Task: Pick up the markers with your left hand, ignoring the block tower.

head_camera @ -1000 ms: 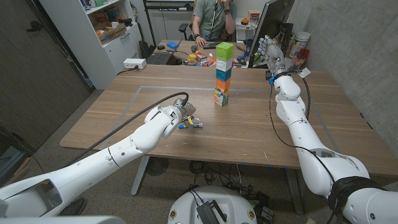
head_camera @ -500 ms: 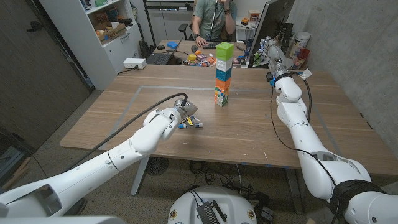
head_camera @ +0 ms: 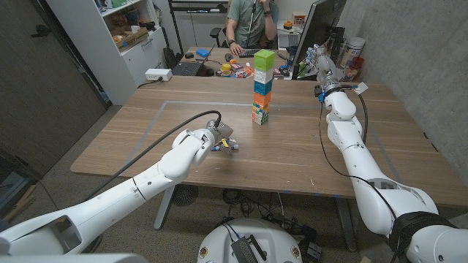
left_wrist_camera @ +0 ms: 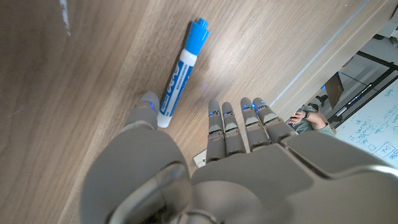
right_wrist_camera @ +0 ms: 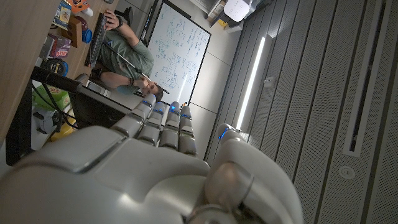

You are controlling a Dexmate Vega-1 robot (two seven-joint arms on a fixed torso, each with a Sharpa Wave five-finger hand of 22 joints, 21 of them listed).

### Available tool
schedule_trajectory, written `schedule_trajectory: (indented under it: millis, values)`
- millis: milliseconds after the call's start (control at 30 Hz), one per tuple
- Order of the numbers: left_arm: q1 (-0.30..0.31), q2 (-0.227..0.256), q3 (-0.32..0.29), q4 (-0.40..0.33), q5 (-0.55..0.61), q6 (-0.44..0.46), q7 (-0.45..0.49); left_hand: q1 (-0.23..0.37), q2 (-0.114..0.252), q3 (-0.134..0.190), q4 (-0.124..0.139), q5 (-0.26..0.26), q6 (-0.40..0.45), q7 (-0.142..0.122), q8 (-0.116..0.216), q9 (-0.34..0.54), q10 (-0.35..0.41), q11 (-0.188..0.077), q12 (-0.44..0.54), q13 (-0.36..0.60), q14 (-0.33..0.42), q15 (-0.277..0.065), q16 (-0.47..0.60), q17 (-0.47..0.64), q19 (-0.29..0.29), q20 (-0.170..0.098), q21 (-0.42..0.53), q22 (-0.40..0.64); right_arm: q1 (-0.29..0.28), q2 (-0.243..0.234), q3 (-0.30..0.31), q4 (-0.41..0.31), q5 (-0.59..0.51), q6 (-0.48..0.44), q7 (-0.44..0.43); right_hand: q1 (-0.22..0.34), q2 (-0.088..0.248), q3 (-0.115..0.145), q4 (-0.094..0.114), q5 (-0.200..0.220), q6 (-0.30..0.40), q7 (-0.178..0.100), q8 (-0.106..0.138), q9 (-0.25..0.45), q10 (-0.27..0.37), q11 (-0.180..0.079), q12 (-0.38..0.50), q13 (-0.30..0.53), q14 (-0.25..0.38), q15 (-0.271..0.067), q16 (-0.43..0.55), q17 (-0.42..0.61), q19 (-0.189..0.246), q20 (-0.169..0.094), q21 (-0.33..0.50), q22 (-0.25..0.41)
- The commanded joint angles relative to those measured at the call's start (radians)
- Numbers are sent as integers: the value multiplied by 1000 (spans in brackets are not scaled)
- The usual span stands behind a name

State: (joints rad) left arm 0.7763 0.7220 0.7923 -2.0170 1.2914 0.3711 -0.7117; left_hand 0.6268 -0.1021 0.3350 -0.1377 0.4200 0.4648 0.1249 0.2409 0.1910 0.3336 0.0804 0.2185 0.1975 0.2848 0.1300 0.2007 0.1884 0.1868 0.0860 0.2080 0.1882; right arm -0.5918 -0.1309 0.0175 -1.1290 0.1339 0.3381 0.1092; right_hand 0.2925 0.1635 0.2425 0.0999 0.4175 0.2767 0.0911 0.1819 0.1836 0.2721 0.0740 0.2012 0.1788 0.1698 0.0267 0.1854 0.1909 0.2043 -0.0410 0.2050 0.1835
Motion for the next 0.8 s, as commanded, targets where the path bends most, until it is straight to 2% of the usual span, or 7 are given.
schedule_trajectory:
  millis: [33, 200, 400, 633, 800]
  values:
    - [-26, -27, 32, 37, -13, 32, -20, 0, 8, 6, 5, -7, 14, -2, 6, -1, 10, -1, 5, 3, 11, 1, 4, 3, 2, -2, 7, 4, 19, -1, 4, 36, 3, 9, 8, -10, 0, -4, 1, 1, 1, -11, 8, 2, -4, 2, 4, 4, 1, 5, 9, 2, -8, -4, 5, 4]
    - [-25, -34, 51, 39, 40, 54, -4, 11, 14, 11, 0, -10, 29, 12, 8, -1, 15, 7, 6, 3, 12, 9, 3, 2, -2, 1, 6, 4, 25, -1, 9, 56, 9, 28, 16, -10, 0, -5, 1, 1, 1, -11, 8, 2, -4, 2, 4, 4, 1, 5, 9, 2, -8, -3, 5, 4]
    - [-24, -41, 51, 47, 43, 60, 17, 108, 47, 55, -32, -22, 111, 31, 24, -1, 45, -3, 10, 2, 29, 4, 4, 0, -4, 6, 7, 1, 23, 0, 19, 57, 18, 26, 15, -11, 0, -6, 1, 1, -1, -11, 8, 2, -4, 3, 4, 4, 0, 6, 9, 2, -8, -3, 5, 4]
    - [-26, -52, 54, 48, 42, 62, 35, 160, 62, 78, -39, -33, 145, 44, 29, -1, 60, -7, 12, 2, 35, -1, 3, 0, -6, 6, 7, 1, 25, -7, 25, 64, 22, 31, 23, -12, 0, -7, 1, 1, -1, -11, 8, 2, -5, 4, 4, 4, -1, 7, 8, 2, -9, -2, 4, 4]
    - [-29, -61, 55, 50, 38, 67, 32, 177, 66, 86, -39, -38, 155, 44, 29, -1, 63, -10, 12, 2, 38, -1, 2, 0, -8, 5, 7, 1, 30, -8, 29, 69, 27, 32, 27, -13, -1, -8, 1, 1, -2, -10, 8, 2, -7, 4, 4, 4, -1, 8, 8, 2, -10, -2, 4, 4]
